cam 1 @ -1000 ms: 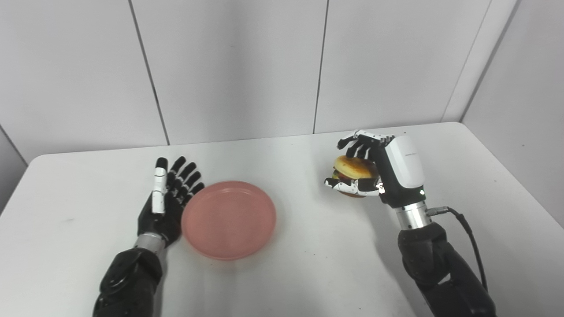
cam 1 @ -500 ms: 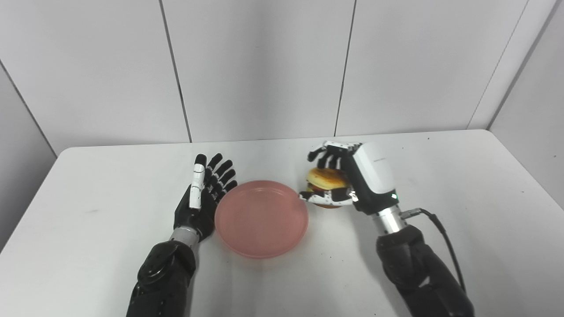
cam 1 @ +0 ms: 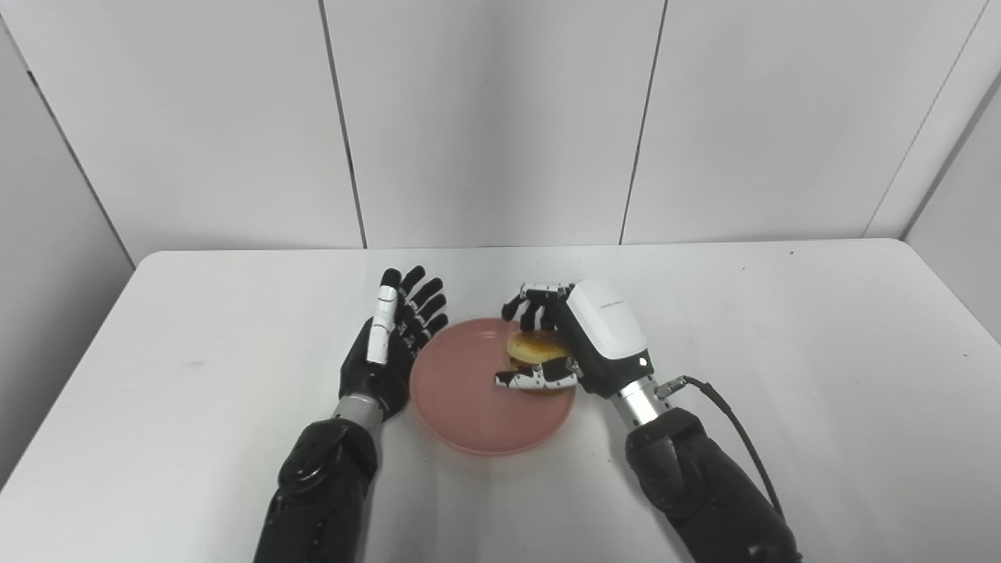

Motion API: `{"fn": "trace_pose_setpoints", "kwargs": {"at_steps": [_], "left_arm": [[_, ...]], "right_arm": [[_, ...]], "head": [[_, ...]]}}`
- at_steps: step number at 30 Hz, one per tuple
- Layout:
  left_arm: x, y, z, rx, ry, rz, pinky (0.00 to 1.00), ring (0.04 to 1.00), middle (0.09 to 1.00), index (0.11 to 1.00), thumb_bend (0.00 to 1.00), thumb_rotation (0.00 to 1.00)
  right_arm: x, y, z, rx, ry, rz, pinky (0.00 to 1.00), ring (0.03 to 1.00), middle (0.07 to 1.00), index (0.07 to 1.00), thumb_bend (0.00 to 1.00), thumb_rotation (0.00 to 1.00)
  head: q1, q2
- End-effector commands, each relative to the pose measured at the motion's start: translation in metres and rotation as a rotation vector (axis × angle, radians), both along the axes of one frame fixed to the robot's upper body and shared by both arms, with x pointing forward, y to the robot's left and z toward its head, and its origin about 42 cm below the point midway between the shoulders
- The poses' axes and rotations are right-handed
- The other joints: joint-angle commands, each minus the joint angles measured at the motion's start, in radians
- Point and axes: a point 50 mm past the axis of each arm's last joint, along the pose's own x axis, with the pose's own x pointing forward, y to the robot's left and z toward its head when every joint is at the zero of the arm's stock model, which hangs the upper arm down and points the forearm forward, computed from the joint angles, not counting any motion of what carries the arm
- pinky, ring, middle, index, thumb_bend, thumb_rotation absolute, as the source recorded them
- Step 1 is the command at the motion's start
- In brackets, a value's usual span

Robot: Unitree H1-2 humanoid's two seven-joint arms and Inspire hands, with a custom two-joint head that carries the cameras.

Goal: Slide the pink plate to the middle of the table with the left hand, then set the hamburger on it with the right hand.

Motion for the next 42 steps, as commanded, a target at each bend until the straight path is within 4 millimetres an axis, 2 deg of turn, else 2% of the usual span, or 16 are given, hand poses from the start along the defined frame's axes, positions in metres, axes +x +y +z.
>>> {"fn": "trace_pose_setpoints", "kwargs": {"at_steps": [1, 4, 10, 15, 20, 26, 29, 30, 31, 32, 33, 35, 36, 42], "left_arm": [[-0.008, -0.003, -0.027, 0.029, 0.119, 0.010, 0.94, 0.928, 0.898, 0.903, 0.83, 0.80], [-0.007, -0.005, -0.027, 0.029, 0.123, 0.010, 0.93, 0.916, 0.888, 0.900, 0.83, 0.80], [-0.006, -0.006, -0.033, 0.039, 0.129, 0.016, 0.92, 0.918, 0.899, 0.902, 0.84, 0.80], [-0.004, -0.006, -0.035, 0.037, 0.131, 0.013, 0.92, 0.929, 0.899, 0.898, 0.83, 0.81], [-0.003, -0.006, -0.034, 0.036, 0.126, 0.007, 0.91, 0.917, 0.890, 0.892, 0.84, 0.82], [-0.002, -0.006, -0.032, 0.030, 0.130, 0.001, 0.90, 0.906, 0.874, 0.884, 0.84, 0.81], [-0.002, -0.006, -0.032, 0.036, 0.131, -0.006, 0.88, 0.900, 0.868, 0.882, 0.84, 0.82], [-0.002, -0.006, -0.032, 0.033, 0.132, -0.007, 0.89, 0.901, 0.868, 0.882, 0.84, 0.82], [-0.002, -0.006, -0.032, 0.031, 0.133, -0.010, 0.89, 0.901, 0.868, 0.883, 0.84, 0.81], [-0.002, -0.006, -0.032, 0.033, 0.131, -0.011, 0.89, 0.901, 0.869, 0.884, 0.84, 0.81], [-0.002, -0.005, -0.033, 0.035, 0.128, -0.012, 0.89, 0.898, 0.868, 0.884, 0.84, 0.81], [-0.002, -0.004, -0.032, 0.041, 0.124, -0.012, 0.88, 0.894, 0.865, 0.880, 0.84, 0.81], [-0.002, -0.004, -0.031, 0.044, 0.121, -0.012, 0.88, 0.894, 0.867, 0.886, 0.83, 0.82], [-0.001, -0.003, -0.029, 0.049, 0.118, -0.013, 0.90, 0.901, 0.866, 0.900, 0.81, 0.83]], "right_arm": [[0.015, 0.014, 0.033, 0.024, -0.118, 0.049, 0.18, 0.249, 0.390, 0.471, 0.52, 0.15], [0.020, 0.018, 0.029, 0.017, -0.111, 0.051, 0.17, 0.240, 0.385, 0.471, 0.52, 0.15], [0.028, 0.024, 0.007, -0.005, -0.073, 0.047, 0.18, 0.240, 0.376, 0.471, 0.52, 0.16], [0.027, 0.028, -0.007, -0.001, -0.042, 0.048, 0.18, 0.245, 0.381, 0.471, 0.52, 0.16], [0.024, 0.031, -0.011, 0.004, -0.037, 0.067, 0.18, 0.242, 0.383, 0.471, 0.51, 0.16], [0.022, 0.027, -0.013, -0.029, -0.039, 0.082, 0.28, 0.317, 0.431, 0.474, 0.51, 0.16], [0.019, 0.023, -0.013, -0.079, -0.052, 0.063, 0.37, 0.416, 0.510, 0.484, 0.51, 0.18], [0.019, 0.021, -0.013, -0.090, -0.055, 0.058, 0.42, 0.471, 0.551, 0.520, 0.58, 0.40], [0.018, 0.019, -0.013, -0.095, -0.057, 0.055, 0.47, 0.530, 0.595, 0.554, 0.64, 0.58], [0.017, 0.018, -0.012, -0.094, -0.060, 0.054, 0.52, 0.572, 0.624, 0.571, 0.67, 0.65], [0.016, 0.017, -0.012, -0.090, -0.062, 0.053, 0.58, 0.620, 0.659, 0.591, 0.69, 0.70], [0.013, 0.015, -0.010, -0.082, -0.068, 0.050, 0.63, 0.659, 0.689, 0.608, 0.71, 0.73], [0.012, 0.014, -0.009, -0.079, -0.072, 0.048, 0.66, 0.700, 0.733, 0.638, 0.73, 0.78], [0.001, 0.009, 0.002, -0.002, -0.083, 0.065, 0.71, 0.778, 0.816, 0.715, 0.76, 0.89]], "head": [[0.009, 0.001], [0.016, 0.001], [0.033, 0.001], [0.037, 0.000], [0.035, -0.001], [0.031, 0.001], [0.025, 0.000], [0.023, 0.001], [0.022, 0.001], [0.021, 0.001], [0.021, 0.002], [0.021, 0.001], [0.021, 0.001], [0.018, -0.002]]}}
